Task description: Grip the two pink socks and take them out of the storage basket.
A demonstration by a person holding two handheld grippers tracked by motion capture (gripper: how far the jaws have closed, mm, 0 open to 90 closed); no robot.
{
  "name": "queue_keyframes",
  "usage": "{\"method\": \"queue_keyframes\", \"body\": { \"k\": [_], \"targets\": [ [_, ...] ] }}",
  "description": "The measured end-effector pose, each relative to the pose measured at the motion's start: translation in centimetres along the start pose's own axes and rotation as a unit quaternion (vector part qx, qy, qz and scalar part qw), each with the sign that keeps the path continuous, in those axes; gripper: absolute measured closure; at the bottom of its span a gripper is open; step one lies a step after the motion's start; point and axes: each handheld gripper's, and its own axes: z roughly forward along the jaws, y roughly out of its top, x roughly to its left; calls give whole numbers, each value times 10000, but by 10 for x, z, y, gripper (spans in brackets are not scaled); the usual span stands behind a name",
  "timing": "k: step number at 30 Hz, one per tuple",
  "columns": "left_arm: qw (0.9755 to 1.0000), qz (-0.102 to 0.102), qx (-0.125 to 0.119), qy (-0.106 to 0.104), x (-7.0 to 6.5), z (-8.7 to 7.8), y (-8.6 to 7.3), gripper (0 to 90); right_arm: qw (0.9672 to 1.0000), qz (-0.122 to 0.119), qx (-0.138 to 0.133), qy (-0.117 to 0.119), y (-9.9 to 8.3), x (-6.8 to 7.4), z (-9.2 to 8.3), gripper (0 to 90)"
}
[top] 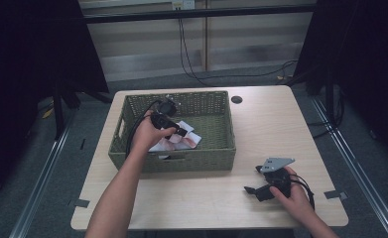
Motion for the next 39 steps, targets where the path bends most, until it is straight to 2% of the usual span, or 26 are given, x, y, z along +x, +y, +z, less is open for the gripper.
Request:
{"method": "queue_keyframes", "body": {
  "k": [1,3,4,5,7,10,12,13,14,15,17,18,19,20,22,23,25,28,31,39],
  "targets": [
    [10000,8,47,44,0,3,-1,450,10000,0,-1,-2,0,0,0,111],
    [9998,56,154,95,0,6,-1,557,10000,-6,-2,-1,0,0,0,111],
    [9998,81,183,65,0,7,-2,557,10000,-6,-2,-1,0,0,0,111],
    [9994,68,329,14,0,8,-2,742,10000,-8,-2,1,0,0,0,111],
    [9993,30,365,41,-1,7,-2,876,10000,-8,-2,1,0,0,0,111],
    [9992,-73,397,57,-1,4,-2,890,10000,-8,-2,1,0,0,0,111],
    [9993,-63,363,47,-1,-3,0,894,10000,-9,-2,2,0,0,0,111],
    [9996,-129,245,-25,-2,-12,2,895,10000,-1,0,4,0,0,0,111],
    [9996,-129,245,-25,-2,-12,2,895,10000,-1,0,4,0,0,0,111],
    [9996,-171,183,-94,-1,-22,5,895,10000,-8,-3,1,0,0,0,111],
    [9997,-212,51,-141,0,-33,7,894,10000,-7,-3,2,0,0,0,111],
    [9997,-212,51,-141,0,-33,7,894,10000,-7,-3,2,0,0,0,111],
    [9997,-211,1,-122,0,-43,11,894,10000,-7,-2,2,0,0,0,111],
    [9997,-211,1,-122,0,-43,11,894,10000,-7,-2,2,0,0,0,111],
    [9995,-238,-111,-171,1,-57,16,894,10000,6,-8,-1,0,0,0,111],
    [9995,-238,-111,-171,1,-57,16,895,10000,8,-7,0,0,0,0,111],
    [9994,-258,-164,-159,0,-69,21,894,10000,7,-8,0,0,0,0,111],
    [9993,-268,-189,-158,0,-78,24,894,10000,9,-6,0,0,0,0,111],
    [9989,-302,-300,-216,1,-95,27,894,10000,-3,-16,-2,0,0,0,111],
    [9984,-296,-424,-215,-3,-119,31,895,10000,8,-12,0,0,0,0,111]
  ]
}}
